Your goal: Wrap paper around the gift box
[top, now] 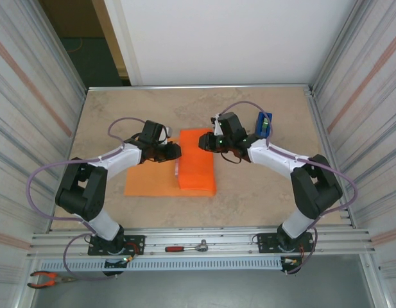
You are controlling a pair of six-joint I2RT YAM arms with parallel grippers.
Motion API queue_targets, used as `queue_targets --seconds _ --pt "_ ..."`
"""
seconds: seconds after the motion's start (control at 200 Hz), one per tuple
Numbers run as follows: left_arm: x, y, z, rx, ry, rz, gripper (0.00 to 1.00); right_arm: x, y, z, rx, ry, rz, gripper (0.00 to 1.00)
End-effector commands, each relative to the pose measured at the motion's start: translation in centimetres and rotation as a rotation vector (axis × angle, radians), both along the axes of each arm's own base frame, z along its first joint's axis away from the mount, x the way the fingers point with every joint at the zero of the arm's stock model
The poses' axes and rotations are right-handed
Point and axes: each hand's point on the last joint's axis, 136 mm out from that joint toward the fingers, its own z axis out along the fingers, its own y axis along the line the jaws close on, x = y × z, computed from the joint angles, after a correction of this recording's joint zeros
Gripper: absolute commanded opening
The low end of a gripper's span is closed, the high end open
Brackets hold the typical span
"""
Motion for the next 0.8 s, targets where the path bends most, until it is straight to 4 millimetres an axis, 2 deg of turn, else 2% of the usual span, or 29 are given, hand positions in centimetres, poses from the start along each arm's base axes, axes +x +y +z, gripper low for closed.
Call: queue_targets --seconds 0.0,0.045,0.235,0.471,0.566,0.671,0.736,0.797 --pt "-2.6 0.7 -3.6 0.061 0.124 -0.019 0.27 0.2 0.6 -1.4 -0.052 0.061 0.053 0.06" --pt "-2.6 0.7 -3.6 0.061 0.123 -0.019 0.27 0.6 0.8 -2.0 -0.056 0.089 0.059 0.0" --pt "-2.7 0.6 -3.5 0.06 0.12 -0.023 0.27 0.6 2.1 -4.6 -0.081 0.175 0.105 0.0" --pt "-2.6 0.5 -3.1 0.048 0.118 -0.026 0.27 -0.6 1.6 -8.4 -0.133 0.24 0.102 0.0" --pt "-2.5 0.5 -1.9 0.033 0.101 -0.023 0.29 -1.0 1.2 -9.2 -0.14 0.251 0.095 0.0" --pt "-2.1 2.1 0.3 0.016 0.068 0.031 0.33 -1.3 0.8 -9.7 -0.144 0.252 0.086 0.0" --pt "-2.1 3.9 1.3 -0.003 0.051 0.096 0.37 -1.4 0.7 -9.9 -0.142 0.252 0.084 0.0" --pt "-2.5 6.0 1.3 -0.008 0.06 0.165 0.42 -1.5 0.7 -10.0 -0.14 0.252 0.083 0.0"
